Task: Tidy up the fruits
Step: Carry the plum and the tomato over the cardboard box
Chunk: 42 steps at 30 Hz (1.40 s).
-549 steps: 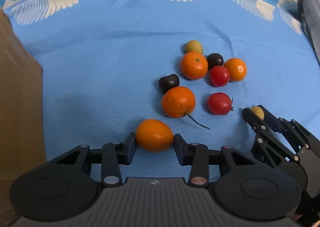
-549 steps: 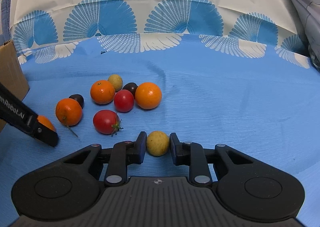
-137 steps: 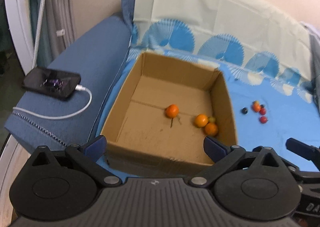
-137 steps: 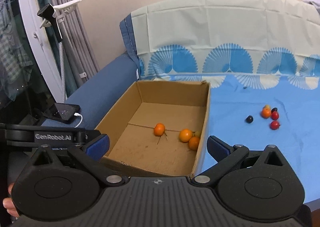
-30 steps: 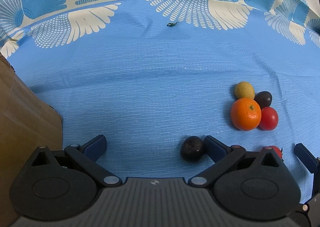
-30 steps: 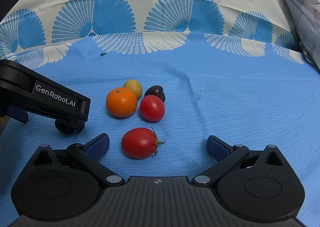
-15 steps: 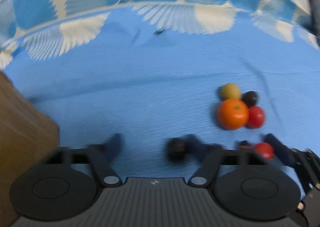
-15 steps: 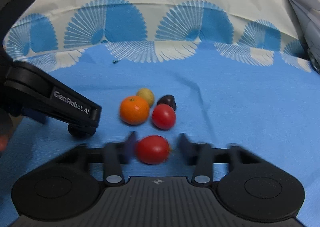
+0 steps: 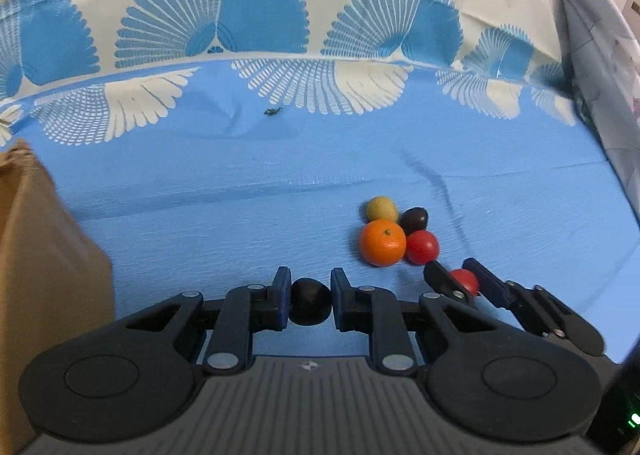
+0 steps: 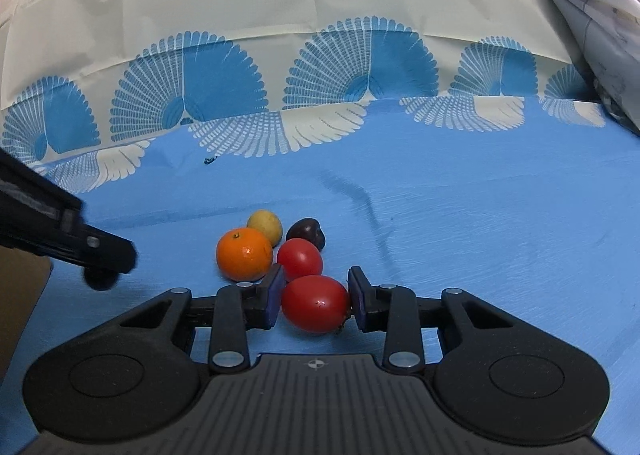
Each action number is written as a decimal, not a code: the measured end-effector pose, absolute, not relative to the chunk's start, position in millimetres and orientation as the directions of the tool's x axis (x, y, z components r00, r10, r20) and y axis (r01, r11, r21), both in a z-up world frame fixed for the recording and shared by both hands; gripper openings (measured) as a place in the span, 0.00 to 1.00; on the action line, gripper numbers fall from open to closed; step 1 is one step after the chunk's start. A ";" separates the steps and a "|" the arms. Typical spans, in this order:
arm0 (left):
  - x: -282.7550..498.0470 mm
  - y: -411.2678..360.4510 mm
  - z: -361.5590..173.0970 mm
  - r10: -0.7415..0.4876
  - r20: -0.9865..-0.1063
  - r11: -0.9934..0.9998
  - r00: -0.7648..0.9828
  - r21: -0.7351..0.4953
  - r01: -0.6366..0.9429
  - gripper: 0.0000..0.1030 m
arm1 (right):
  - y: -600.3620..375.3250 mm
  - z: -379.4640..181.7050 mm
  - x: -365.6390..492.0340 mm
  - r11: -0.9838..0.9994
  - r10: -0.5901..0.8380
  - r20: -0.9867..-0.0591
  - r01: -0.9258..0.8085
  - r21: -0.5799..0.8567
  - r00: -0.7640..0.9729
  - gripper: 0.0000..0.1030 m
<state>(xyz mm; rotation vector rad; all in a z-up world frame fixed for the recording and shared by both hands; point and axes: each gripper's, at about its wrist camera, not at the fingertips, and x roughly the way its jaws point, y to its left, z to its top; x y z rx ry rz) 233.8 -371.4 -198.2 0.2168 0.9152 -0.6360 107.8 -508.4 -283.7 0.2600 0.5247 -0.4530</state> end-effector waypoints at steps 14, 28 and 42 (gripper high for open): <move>185.3 -284.7 -90.6 -0.475 -0.718 0.796 0.509 -0.103 0.597 0.22 | -479.6 -234.2 71.8 0.808 -0.485 -0.438 0.579 0.105 0.757 0.35; 154.1 -106.1 -42.8 -0.334 -0.702 0.910 0.629 -0.064 0.411 0.22 | -328.0 -125.4 28.6 0.940 -0.163 -0.406 0.267 0.214 0.899 0.35; 160.9 -10.4 -78.1 -0.277 -0.731 0.948 0.623 -0.104 0.300 0.22 | -201.0 -112.8 48.5 0.993 0.059 -0.513 0.004 0.120 0.856 0.35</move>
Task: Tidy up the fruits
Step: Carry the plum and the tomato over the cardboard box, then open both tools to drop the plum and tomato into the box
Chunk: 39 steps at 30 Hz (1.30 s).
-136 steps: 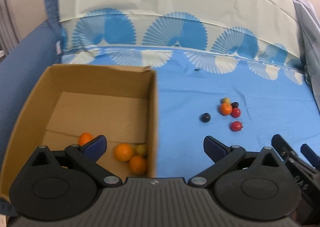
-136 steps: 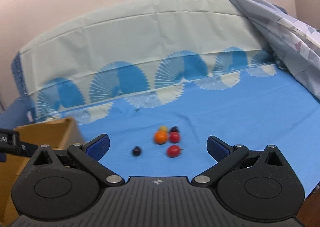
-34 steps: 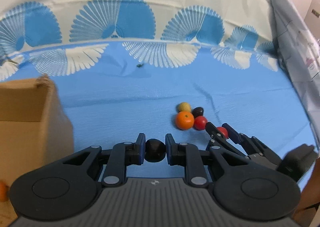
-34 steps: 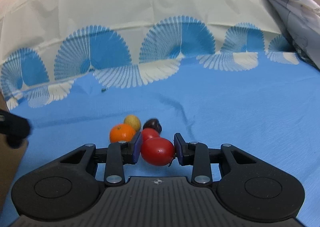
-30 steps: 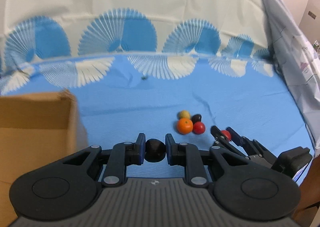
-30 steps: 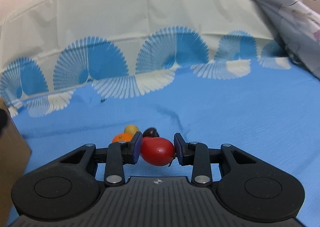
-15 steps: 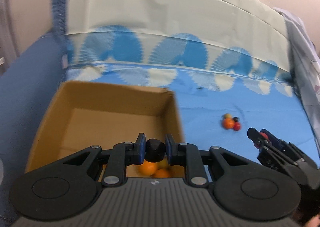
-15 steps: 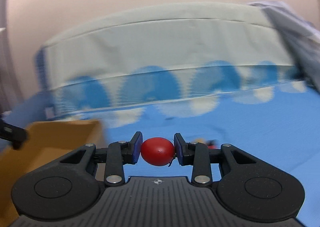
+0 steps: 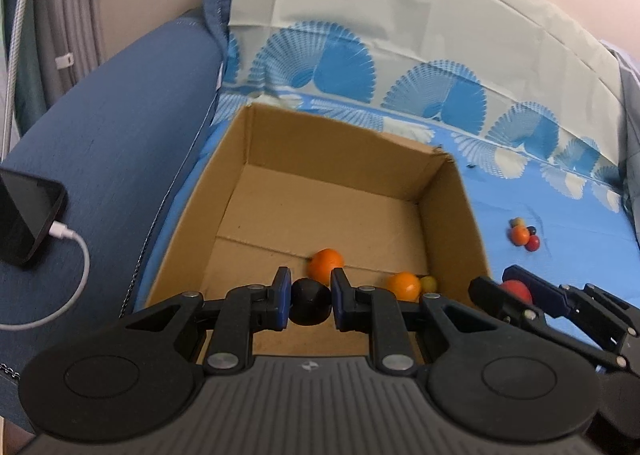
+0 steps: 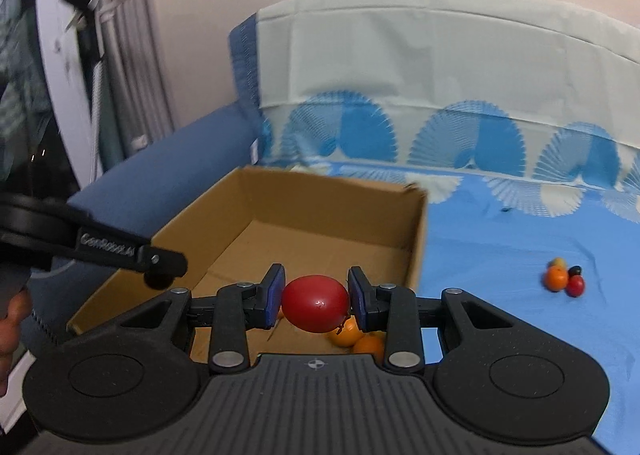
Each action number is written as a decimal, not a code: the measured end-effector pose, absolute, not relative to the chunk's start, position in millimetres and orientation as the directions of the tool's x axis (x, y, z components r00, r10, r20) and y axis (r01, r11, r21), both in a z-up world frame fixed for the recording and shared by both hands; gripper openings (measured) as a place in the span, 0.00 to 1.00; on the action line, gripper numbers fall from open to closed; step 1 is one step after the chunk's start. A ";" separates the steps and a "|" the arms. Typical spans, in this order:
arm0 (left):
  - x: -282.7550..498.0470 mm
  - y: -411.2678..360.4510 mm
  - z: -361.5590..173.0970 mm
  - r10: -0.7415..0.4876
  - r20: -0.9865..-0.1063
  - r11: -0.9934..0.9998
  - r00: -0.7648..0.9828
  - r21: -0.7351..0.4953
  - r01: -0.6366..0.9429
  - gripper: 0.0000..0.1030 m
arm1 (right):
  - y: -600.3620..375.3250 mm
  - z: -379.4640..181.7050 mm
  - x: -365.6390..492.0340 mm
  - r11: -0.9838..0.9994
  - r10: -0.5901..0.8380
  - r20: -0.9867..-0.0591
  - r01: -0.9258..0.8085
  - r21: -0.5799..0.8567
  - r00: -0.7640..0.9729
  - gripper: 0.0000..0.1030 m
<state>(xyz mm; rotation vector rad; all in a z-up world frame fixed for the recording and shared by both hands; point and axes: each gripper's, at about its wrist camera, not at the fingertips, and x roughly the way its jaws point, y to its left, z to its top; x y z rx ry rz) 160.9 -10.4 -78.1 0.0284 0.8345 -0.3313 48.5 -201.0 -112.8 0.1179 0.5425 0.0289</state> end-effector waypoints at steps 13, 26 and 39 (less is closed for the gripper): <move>184.6 -2.2 -119.9 -0.240 -0.776 0.959 0.583 -0.095 0.268 0.22 | -172.1 -149.8 69.9 0.997 0.074 -0.608 -0.079 0.018 0.790 0.35; 195.7 -3.9 -146.0 -0.196 -0.811 0.963 0.551 -0.054 0.263 0.22 | -169.2 -171.2 82.2 0.993 0.085 -0.666 -0.119 -0.005 0.741 0.35; 201.1 -10.4 -164.5 -0.181 -0.835 0.958 0.519 -0.030 0.285 0.27 | -167.2 -182.3 85.9 0.987 0.060 -0.693 -0.145 -0.065 0.718 0.36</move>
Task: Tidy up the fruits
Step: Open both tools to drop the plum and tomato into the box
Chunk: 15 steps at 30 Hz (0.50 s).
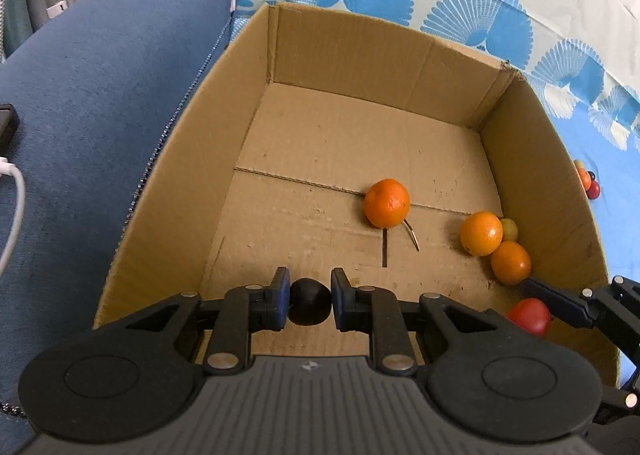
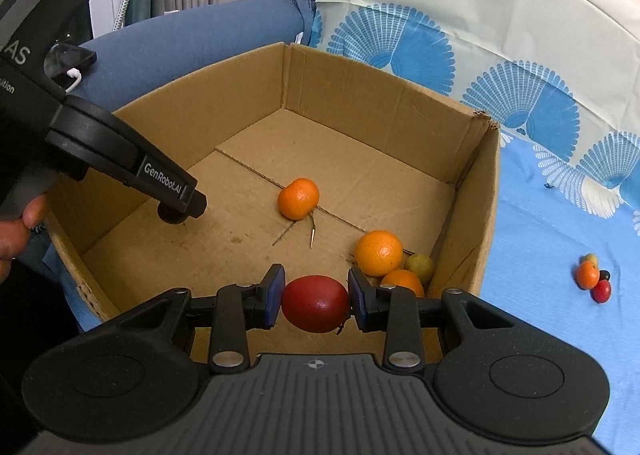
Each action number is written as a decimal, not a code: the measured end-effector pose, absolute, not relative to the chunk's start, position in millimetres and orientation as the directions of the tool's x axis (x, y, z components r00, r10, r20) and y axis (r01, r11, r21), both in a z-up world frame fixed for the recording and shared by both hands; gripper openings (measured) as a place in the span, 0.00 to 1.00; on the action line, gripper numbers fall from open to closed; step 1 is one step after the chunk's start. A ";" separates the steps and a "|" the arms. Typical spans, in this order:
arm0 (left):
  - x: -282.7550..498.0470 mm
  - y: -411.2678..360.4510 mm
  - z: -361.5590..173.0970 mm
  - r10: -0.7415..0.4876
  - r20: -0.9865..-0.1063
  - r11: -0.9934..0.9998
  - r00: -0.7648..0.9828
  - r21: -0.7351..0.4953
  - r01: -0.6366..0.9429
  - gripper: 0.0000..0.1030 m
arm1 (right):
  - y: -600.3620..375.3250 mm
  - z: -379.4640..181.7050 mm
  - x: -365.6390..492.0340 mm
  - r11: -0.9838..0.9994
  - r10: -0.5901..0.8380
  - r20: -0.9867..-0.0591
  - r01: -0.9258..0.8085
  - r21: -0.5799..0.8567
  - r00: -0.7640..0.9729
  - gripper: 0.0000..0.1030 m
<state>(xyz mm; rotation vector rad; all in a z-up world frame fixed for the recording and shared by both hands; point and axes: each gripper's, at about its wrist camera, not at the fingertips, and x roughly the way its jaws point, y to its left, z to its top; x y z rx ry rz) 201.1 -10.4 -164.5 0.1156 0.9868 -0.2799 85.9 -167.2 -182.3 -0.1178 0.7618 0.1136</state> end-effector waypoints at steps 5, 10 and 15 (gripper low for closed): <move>193.9 -8.9 -155.2 -0.246 -0.806 0.951 0.538 -0.093 0.295 0.94 | -166.0 -173.5 85.9 0.987 0.041 -0.681 -0.137 -0.088 0.731 0.66; 177.9 -13.3 -133.0 -0.264 -0.779 0.942 0.569 -0.081 0.325 1.00 | -165.9 -149.5 70.9 0.983 0.031 -0.647 -0.142 -0.119 0.762 0.90; 148.9 -6.0 -106.6 -0.262 -0.760 0.948 0.595 -0.085 0.308 1.00 | -168.8 -125.8 34.8 0.986 0.024 -0.621 -0.122 -0.116 0.784 0.97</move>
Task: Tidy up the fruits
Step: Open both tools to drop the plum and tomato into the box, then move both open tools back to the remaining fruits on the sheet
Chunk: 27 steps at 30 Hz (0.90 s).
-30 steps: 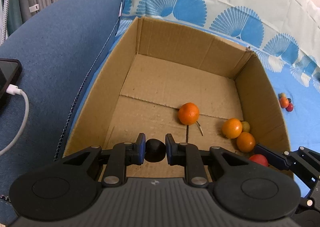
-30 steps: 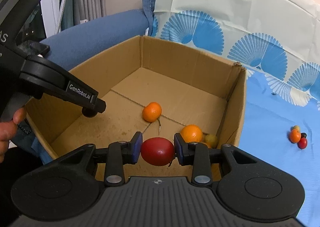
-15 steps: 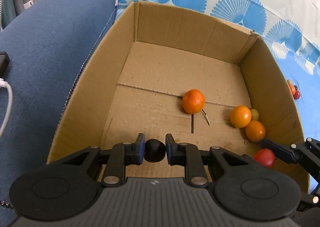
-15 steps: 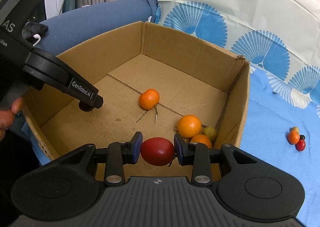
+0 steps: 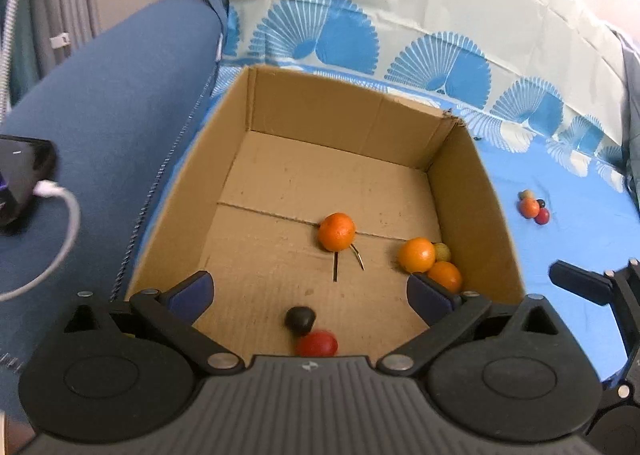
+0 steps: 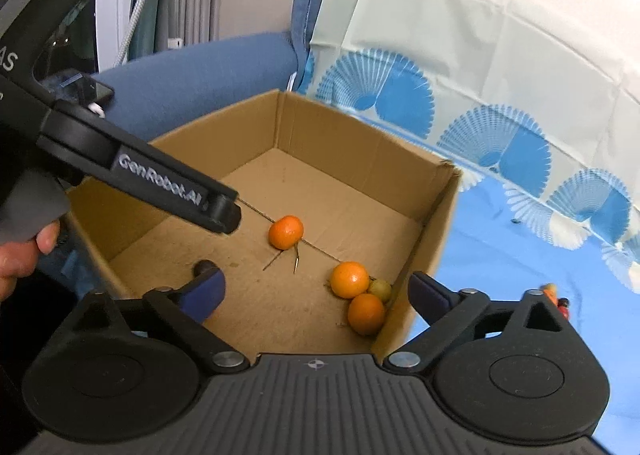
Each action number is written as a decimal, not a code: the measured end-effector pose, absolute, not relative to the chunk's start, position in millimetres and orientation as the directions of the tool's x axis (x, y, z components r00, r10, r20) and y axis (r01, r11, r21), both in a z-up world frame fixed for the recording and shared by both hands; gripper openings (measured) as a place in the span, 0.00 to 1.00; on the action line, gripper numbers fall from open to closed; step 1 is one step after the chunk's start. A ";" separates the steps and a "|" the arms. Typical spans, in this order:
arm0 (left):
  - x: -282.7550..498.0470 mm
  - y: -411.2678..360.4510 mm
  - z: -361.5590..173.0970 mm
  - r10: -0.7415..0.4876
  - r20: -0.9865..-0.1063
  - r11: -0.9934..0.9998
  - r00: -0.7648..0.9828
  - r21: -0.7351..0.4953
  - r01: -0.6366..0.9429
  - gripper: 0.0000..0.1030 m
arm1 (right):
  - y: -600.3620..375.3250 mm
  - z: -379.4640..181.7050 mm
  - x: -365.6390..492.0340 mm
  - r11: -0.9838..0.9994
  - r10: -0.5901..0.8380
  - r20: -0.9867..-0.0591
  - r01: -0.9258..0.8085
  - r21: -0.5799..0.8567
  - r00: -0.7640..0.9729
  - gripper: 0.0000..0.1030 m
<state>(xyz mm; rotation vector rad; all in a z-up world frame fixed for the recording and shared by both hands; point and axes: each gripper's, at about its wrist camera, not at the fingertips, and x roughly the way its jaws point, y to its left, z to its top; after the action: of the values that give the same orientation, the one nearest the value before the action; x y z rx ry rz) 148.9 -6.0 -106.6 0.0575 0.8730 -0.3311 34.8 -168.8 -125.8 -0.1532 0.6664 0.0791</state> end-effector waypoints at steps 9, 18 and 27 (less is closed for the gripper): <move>93.2 10.3 -61.4 -0.241 -0.724 0.953 0.646 -0.051 0.298 1.00 | -179.0 -90.3 -30.6 0.997 -0.036 -0.588 0.071 0.036 0.808 0.99; 37.2 10.9 -31.3 -0.276 -0.667 0.940 0.692 -0.036 0.340 1.00 | -177.7 -68.9 -78.1 0.980 -0.075 -0.535 0.163 0.119 0.842 0.99; 5.1 14.2 -11.8 -0.308 -0.617 0.934 0.725 -0.051 0.354 1.00 | -163.0 -57.0 -112.2 0.985 -0.082 -0.491 0.146 0.093 0.867 0.99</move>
<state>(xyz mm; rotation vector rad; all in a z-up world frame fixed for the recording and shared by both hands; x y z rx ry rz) 5.1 14.2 -11.8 0.0720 0.6671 -0.3654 -112.2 -163.0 -57.0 0.1290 0.5072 -0.1197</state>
